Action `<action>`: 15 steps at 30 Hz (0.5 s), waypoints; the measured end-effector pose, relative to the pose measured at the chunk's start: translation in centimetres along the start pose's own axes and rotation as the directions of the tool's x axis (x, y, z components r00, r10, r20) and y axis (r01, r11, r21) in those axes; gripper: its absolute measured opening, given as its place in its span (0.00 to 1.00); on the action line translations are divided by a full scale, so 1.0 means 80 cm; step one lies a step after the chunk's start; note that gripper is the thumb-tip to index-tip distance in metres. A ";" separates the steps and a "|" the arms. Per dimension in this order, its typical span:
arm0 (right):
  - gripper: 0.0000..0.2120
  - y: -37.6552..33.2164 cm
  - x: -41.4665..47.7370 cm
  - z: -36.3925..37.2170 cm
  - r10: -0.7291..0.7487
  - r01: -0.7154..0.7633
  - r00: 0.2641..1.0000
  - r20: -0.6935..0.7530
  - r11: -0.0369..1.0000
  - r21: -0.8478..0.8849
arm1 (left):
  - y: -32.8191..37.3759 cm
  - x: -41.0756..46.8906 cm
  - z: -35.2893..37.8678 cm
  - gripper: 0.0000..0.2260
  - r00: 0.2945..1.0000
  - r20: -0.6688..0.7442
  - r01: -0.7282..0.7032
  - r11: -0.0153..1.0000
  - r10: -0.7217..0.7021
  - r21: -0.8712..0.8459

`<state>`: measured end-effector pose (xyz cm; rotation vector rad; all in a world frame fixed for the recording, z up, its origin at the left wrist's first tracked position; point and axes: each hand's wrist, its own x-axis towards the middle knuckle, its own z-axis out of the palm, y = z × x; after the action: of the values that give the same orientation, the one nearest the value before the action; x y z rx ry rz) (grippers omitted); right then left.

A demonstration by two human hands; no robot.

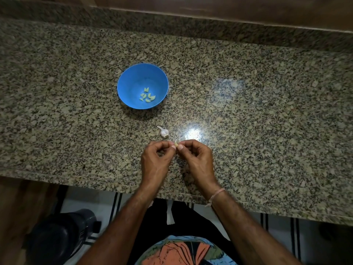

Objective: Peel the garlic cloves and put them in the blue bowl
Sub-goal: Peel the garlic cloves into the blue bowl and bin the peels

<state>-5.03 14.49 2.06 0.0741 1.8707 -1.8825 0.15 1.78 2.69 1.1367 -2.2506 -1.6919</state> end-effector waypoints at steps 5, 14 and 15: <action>0.05 -0.007 -0.003 0.003 0.055 -0.058 0.998 0.030 0.993 0.106 | -0.001 0.002 -0.004 0.03 1.000 0.018 -0.001 1.000 0.001 -0.014; 0.10 -0.013 0.006 -0.004 0.071 -0.083 0.986 0.151 0.994 0.077 | 0.003 0.006 -0.014 0.04 0.989 0.102 0.119 0.980 -0.103 -0.162; 0.10 -0.013 0.006 -0.004 0.062 -0.074 0.985 0.160 0.995 0.069 | 0.004 0.007 -0.014 0.03 0.989 0.106 0.117 0.981 -0.101 -0.157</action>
<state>-5.93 14.61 2.81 0.0138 1.6723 -1.8554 0.15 0.57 3.24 1.1833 -2.0910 -1.9738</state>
